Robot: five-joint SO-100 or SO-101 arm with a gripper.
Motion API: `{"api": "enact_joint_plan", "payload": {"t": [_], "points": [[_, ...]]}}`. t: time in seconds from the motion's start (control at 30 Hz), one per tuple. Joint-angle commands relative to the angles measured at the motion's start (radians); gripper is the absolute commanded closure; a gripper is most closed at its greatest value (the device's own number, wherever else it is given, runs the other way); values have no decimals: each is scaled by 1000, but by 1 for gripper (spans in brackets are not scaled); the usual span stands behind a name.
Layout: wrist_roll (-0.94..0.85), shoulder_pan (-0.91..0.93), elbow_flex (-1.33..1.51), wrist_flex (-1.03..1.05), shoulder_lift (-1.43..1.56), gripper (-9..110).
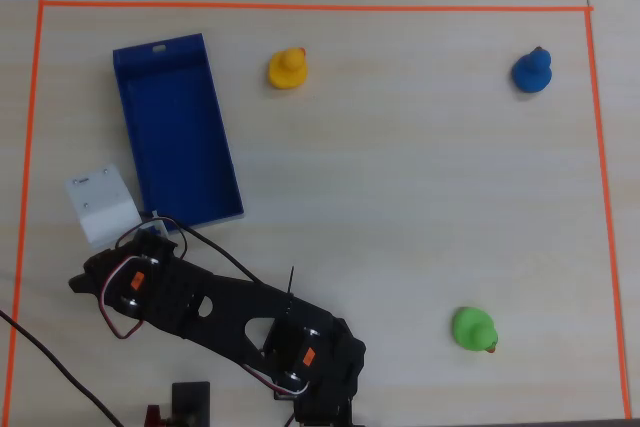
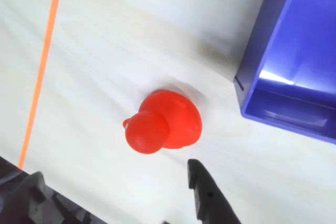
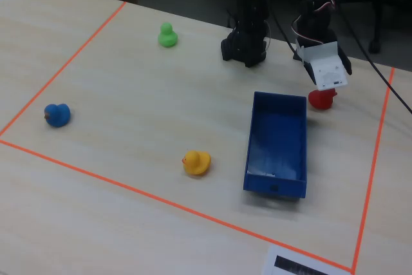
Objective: Grasp red duck and put it into box.
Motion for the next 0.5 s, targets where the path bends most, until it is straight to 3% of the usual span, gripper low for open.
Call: {"api": "enact_joint_plan", "payload": {"t": [0.0,0.47], "points": [[17,2,-14,18,17,66],[109,-72,86,-98,-46,66]]}}
